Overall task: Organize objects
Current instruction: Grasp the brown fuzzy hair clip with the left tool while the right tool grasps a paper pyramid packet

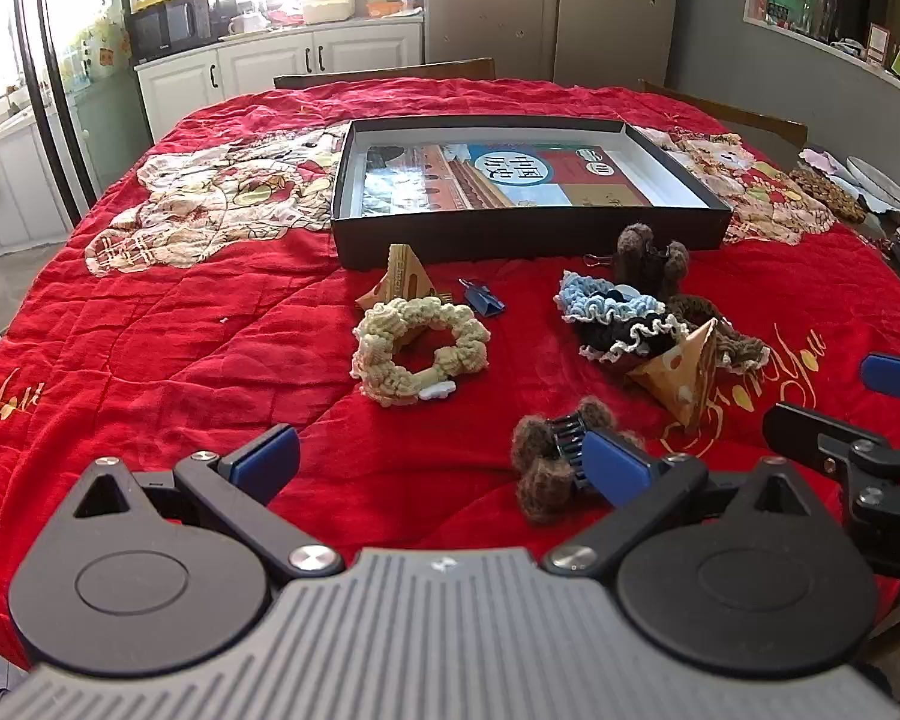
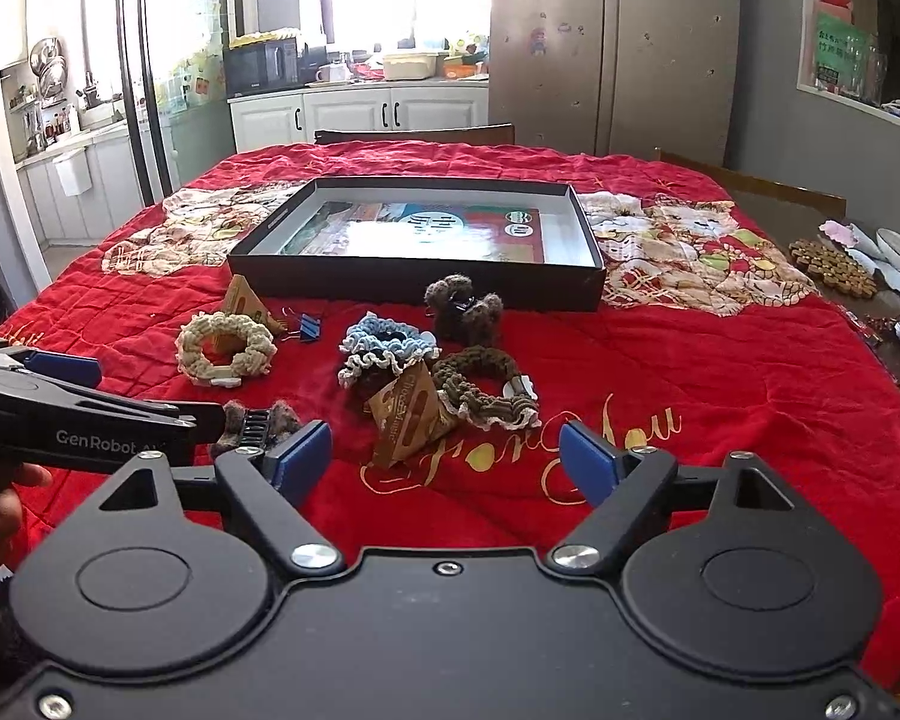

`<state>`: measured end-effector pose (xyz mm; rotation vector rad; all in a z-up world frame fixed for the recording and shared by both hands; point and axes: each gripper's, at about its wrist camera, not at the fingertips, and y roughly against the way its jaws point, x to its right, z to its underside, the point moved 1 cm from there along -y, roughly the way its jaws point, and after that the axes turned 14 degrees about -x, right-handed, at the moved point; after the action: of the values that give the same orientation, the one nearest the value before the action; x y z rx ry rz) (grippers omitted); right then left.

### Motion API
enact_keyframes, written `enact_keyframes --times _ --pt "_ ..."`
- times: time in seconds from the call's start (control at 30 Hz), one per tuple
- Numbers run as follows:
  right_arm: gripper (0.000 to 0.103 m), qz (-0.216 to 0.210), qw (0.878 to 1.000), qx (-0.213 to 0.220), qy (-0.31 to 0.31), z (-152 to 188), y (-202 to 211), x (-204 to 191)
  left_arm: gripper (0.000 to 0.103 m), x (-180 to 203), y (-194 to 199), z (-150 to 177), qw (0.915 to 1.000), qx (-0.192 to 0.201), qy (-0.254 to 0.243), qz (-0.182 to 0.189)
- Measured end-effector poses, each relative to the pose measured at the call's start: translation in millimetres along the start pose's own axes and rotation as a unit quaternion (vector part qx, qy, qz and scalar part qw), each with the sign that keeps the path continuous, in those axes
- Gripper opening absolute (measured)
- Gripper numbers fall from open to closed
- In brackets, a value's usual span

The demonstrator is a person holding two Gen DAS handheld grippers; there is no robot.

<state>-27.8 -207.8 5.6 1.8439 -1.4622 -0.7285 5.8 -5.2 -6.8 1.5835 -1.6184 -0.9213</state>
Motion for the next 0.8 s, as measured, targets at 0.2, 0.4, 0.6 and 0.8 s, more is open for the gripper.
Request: enact_keyframes --times 0.2,0.4,0.6,0.8 --pt "0.079 -0.005 1.000 -0.007 0.006 -0.9 -5.1 0.4 0.103 0.6 -4.6 -0.6 1.0000 -0.006 -0.003 0.002" --pt "0.078 -0.004 1.000 -0.017 0.006 -1.5 -12.1 1.1 0.103 1.6 -8.5 -1.4 0.9999 -0.010 -0.008 0.004" --pt "0.078 -0.003 1.000 -0.019 0.006 -1.8 -15.8 2.7 0.103 7.0 -11.5 -2.1 0.9995 -0.007 -0.030 0.002" --pt "0.076 -0.010 1.000 -0.026 0.005 -3.3 -23.6 5.1 0.103 10.8 -18.1 -3.1 0.9984 0.000 -0.054 0.014"
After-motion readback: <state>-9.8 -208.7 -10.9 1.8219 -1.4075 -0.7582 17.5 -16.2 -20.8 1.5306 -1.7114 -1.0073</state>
